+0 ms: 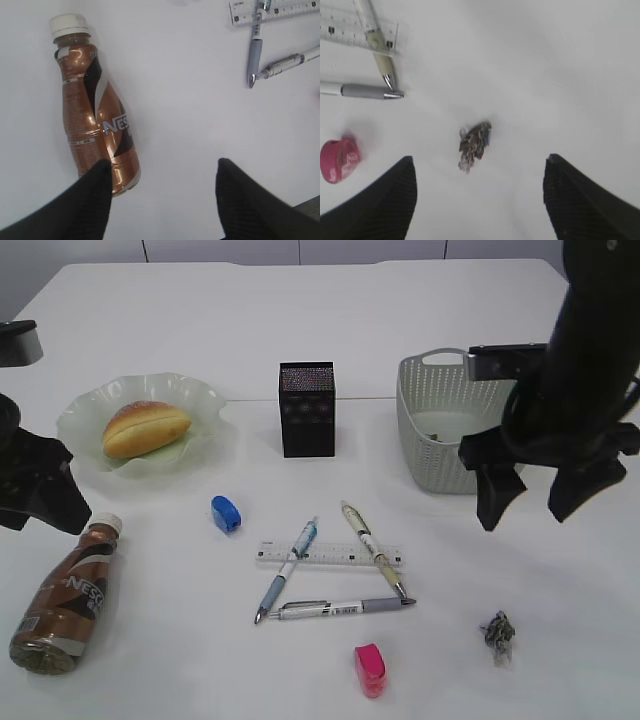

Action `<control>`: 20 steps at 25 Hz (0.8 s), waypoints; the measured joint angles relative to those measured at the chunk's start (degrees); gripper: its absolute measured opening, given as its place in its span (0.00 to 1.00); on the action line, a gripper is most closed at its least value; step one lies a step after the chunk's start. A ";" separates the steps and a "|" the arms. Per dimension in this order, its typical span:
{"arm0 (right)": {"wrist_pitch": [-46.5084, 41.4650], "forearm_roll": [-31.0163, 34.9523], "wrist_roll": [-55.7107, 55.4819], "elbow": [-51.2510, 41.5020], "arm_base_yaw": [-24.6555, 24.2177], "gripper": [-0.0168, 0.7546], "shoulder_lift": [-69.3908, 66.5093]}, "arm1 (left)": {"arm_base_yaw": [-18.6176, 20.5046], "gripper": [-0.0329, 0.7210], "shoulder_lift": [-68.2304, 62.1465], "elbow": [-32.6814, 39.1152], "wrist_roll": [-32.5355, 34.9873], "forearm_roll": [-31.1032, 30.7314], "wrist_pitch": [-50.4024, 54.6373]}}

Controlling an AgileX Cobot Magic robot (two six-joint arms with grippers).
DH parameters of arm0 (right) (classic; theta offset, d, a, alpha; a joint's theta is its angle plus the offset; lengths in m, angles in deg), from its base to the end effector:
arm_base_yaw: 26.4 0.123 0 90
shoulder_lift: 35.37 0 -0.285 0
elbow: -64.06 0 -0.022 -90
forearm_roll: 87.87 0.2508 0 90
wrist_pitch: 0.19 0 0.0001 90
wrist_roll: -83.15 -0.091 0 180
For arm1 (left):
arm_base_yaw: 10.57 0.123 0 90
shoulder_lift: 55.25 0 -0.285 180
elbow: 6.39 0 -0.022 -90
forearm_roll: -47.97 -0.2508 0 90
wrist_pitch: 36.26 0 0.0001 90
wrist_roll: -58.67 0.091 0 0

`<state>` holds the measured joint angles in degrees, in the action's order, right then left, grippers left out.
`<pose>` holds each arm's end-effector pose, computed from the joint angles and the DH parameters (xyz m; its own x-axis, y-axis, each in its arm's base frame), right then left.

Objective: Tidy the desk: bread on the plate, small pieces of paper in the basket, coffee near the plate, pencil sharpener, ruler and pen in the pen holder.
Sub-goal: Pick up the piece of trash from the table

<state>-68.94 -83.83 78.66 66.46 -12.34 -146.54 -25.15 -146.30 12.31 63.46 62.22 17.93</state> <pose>0.3394 0.0912 0.2382 -0.9893 -0.1410 -0.0371 -0.1433 0.9872 0.0698 0.2611 -0.0867 0.2586 -0.9434 0.1807 -0.2781 0.2431 0.9472 -0.2092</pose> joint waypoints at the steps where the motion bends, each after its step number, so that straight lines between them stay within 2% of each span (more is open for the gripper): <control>1: 0.82 0.00 0.00 -2.74 0.00 0.77 2.00 | 0.00 0.68 0.00 0.00 0.00 0.00 0.00; 9: 8.80 1.19 -3.29 -18.02 0.42 0.77 9.10 | 0.00 0.68 0.00 0.00 0.00 0.10 -0.38; 15: 20.96 1.53 -16.63 -26.85 5.19 0.77 9.10 | 0.00 0.68 0.00 0.03 0.00 0.46 -0.47; 20: 26.85 0.18 -28.05 -27.66 6.40 0.77 8.06 | 0.00 0.68 0.00 0.03 0.00 0.70 -0.73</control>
<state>-42.09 -83.64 50.60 38.80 -5.94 -138.48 -25.15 -146.30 12.34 63.46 62.92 17.21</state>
